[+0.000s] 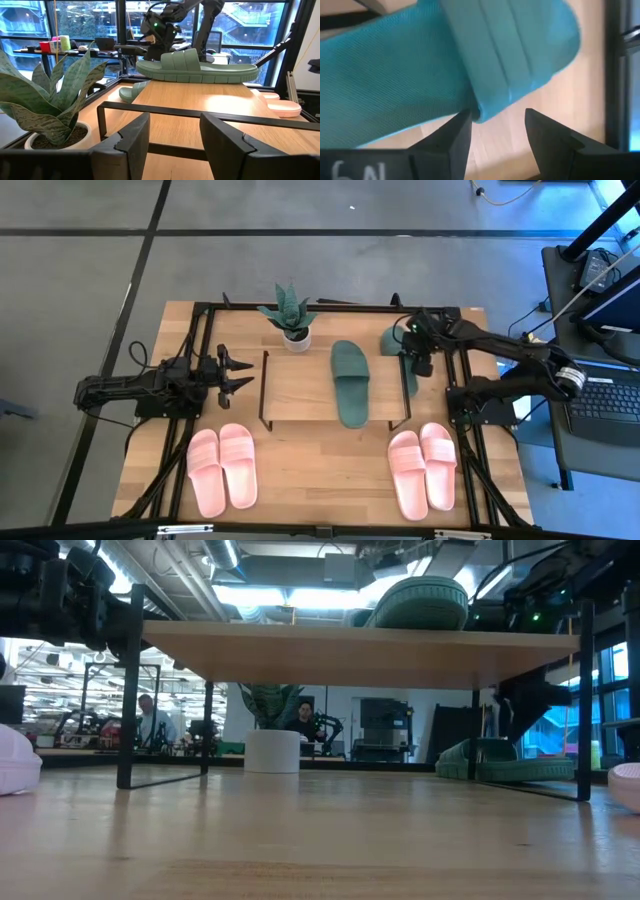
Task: Pick and place slides into the shelf
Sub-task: Put the blue slide on the shelf
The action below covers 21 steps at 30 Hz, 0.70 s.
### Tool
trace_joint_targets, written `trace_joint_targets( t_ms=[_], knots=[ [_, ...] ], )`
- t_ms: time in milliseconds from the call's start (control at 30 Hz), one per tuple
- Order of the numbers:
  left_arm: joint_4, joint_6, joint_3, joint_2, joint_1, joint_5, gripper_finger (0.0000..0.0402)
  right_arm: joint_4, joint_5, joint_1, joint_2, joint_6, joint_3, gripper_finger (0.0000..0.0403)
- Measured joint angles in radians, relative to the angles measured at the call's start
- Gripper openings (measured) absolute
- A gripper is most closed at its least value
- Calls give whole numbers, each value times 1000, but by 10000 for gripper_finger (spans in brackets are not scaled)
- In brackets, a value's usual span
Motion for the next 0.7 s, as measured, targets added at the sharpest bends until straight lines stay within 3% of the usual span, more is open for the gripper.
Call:
trace_joint_targets(
  t_ms=[300, 433, 700],
  knots=[
    [0, 0, 0, 0, 0, 0, 166, 128, 32, 0, 121, 1, 2, 184],
    [0, 0, 0, 0, 0, 0, 166, 130, 103, 0, 132, 0, 2, 184],
    [0, 0, 0, 0, 0, 0, 166, 131, 110, 0, 132, 61, 2, 184]
  ],
)
